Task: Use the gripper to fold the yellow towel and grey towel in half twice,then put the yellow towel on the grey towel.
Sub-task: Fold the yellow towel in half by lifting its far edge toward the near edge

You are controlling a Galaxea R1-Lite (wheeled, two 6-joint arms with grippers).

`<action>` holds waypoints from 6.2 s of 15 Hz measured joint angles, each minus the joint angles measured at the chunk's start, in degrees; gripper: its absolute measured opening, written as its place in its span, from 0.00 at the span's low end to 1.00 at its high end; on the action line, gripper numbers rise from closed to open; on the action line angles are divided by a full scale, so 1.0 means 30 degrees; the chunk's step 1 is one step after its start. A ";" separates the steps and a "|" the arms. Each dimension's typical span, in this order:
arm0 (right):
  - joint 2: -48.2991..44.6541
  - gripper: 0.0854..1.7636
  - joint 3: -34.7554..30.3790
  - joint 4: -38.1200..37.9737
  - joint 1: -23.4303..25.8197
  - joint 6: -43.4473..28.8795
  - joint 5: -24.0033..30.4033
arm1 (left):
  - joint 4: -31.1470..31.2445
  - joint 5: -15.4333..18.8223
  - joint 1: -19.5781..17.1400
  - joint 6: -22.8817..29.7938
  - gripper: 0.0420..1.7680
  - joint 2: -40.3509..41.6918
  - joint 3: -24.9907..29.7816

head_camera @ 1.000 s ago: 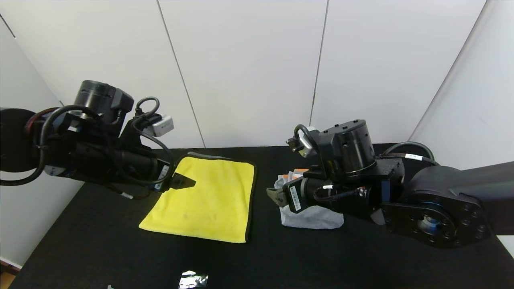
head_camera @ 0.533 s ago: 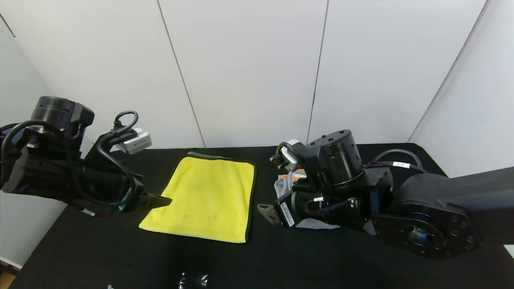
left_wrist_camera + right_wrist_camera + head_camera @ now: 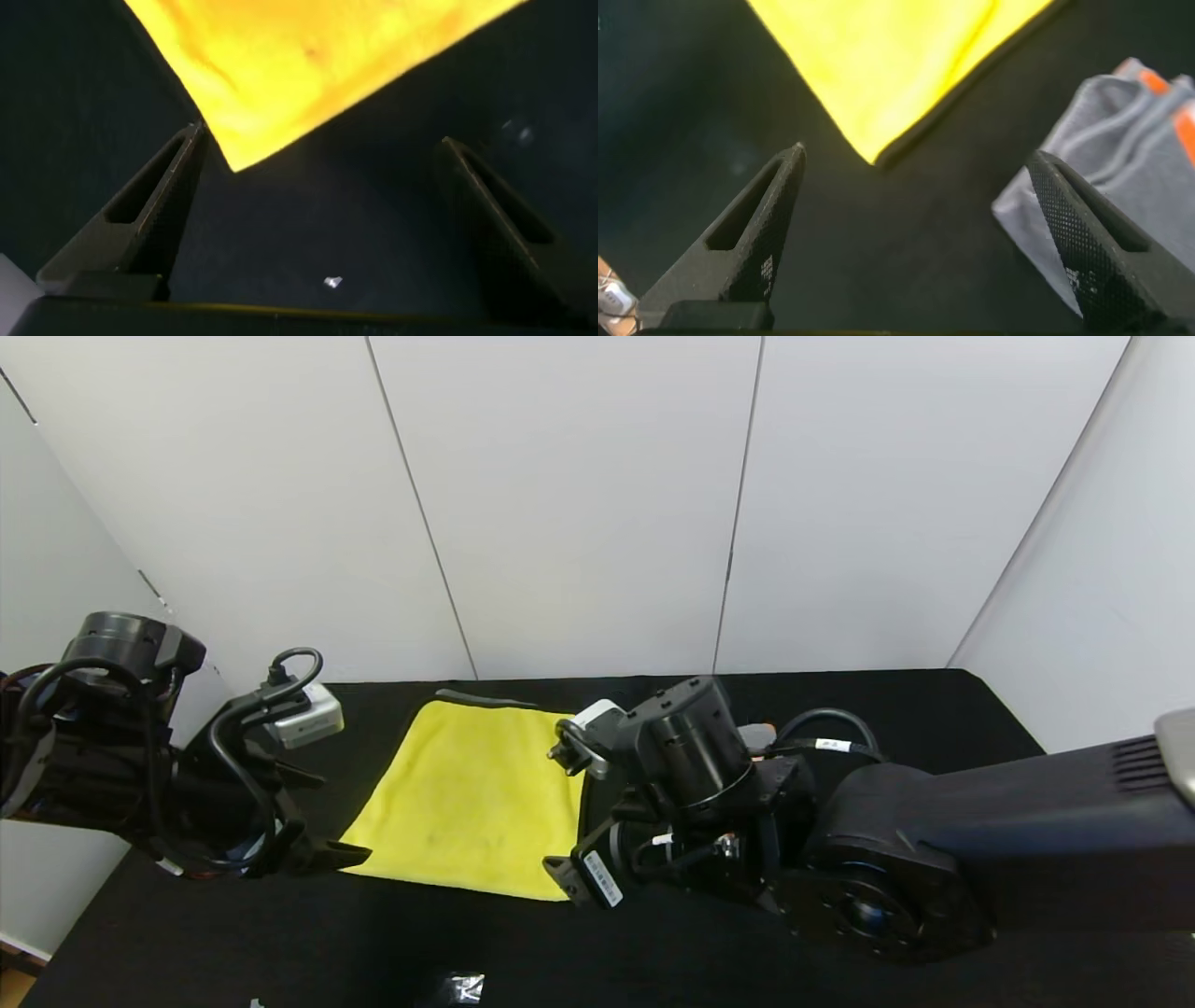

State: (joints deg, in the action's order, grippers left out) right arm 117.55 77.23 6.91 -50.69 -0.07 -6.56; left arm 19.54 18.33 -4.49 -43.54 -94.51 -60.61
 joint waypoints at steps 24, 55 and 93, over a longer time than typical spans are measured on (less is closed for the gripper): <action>0.6912 0.97 0.6469 -0.2605 -0.1048 -0.1853 -0.2198 | 0.0784 -0.1910 -0.1260 -0.2007 0.97 -0.5770 -0.1467; 0.8371 0.03 0.8493 -0.4490 -0.1146 -0.3267 -0.3121 | 0.0764 -0.2182 -0.1130 -0.1780 0.02 -0.7802 -0.2849; 0.3592 0.03 0.6368 -0.9399 -0.3125 -0.7481 -0.0768 | 1.0403 -0.1508 -0.1857 -0.1788 0.04 -0.2617 -0.3856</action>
State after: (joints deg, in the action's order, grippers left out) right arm 128.33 96.33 -21.28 -60.06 -22.52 -8.86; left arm 50.75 13.81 -10.06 -48.91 -102.36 -72.18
